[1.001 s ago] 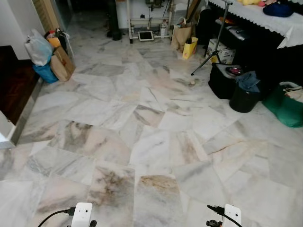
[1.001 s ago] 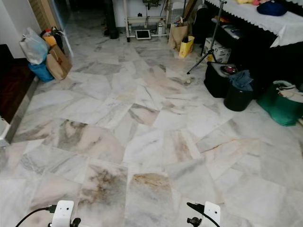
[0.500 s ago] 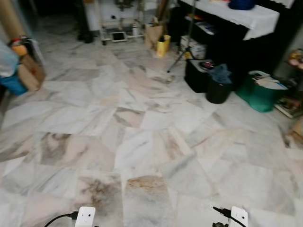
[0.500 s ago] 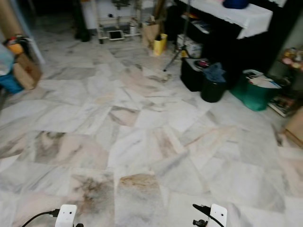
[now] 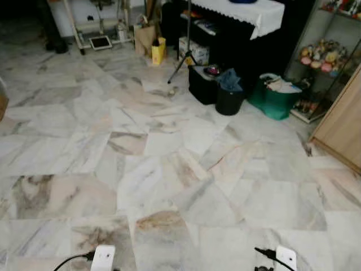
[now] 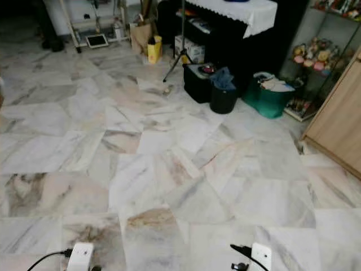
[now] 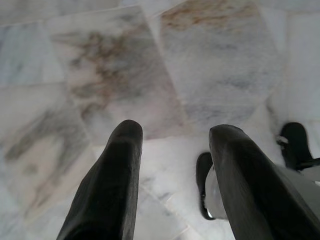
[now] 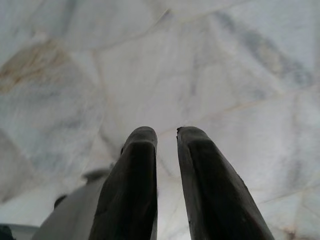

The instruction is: Hang keys on a hook

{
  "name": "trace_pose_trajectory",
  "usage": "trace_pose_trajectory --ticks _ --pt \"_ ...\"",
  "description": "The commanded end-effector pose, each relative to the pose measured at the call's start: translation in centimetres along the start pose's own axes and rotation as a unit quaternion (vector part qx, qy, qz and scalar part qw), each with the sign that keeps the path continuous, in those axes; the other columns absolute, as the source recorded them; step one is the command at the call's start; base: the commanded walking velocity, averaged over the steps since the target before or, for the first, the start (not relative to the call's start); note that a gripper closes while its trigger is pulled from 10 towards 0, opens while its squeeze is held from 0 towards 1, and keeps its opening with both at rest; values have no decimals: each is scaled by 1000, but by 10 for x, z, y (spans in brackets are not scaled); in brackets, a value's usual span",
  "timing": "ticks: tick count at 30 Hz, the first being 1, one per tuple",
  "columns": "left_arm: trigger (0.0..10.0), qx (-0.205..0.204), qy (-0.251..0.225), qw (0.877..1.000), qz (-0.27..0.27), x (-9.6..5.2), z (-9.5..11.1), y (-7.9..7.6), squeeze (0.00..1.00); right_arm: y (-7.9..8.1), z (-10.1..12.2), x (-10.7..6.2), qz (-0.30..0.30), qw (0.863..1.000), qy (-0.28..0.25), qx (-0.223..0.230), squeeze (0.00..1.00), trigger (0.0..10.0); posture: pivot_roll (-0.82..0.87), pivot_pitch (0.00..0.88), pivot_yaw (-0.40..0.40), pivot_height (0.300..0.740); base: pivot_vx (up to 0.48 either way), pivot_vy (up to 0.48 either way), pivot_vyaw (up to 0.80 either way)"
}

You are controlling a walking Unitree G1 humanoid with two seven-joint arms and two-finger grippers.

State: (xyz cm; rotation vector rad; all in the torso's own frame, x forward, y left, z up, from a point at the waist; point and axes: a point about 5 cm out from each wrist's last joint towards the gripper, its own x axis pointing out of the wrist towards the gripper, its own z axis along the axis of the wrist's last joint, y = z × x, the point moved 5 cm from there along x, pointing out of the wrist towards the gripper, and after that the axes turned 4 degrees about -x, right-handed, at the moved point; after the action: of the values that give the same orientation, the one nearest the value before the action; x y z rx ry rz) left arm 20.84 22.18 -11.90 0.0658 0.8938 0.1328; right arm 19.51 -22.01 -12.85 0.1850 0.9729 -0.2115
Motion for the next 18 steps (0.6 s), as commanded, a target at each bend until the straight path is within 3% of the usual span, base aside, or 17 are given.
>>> trace_pose_trajectory --ticks 1,6,18 --pt "10000 -9 5 1000 6 -1 -3 5 0 2 -5 0 1 1000 8 -1 0 10000 146 0 -11 709 0 0 -731" --pt "10000 5 14 1000 3 -1 -7 7 0 3 -4 0 1 1000 3 5 0 10000 138 0 -2 709 0 0 -726" --pt "10000 -2 16 1000 2 -2 -9 4 0 1 -4 0 -1 1000 6 1 0 10000 136 0 -10 709 0 0 -723"
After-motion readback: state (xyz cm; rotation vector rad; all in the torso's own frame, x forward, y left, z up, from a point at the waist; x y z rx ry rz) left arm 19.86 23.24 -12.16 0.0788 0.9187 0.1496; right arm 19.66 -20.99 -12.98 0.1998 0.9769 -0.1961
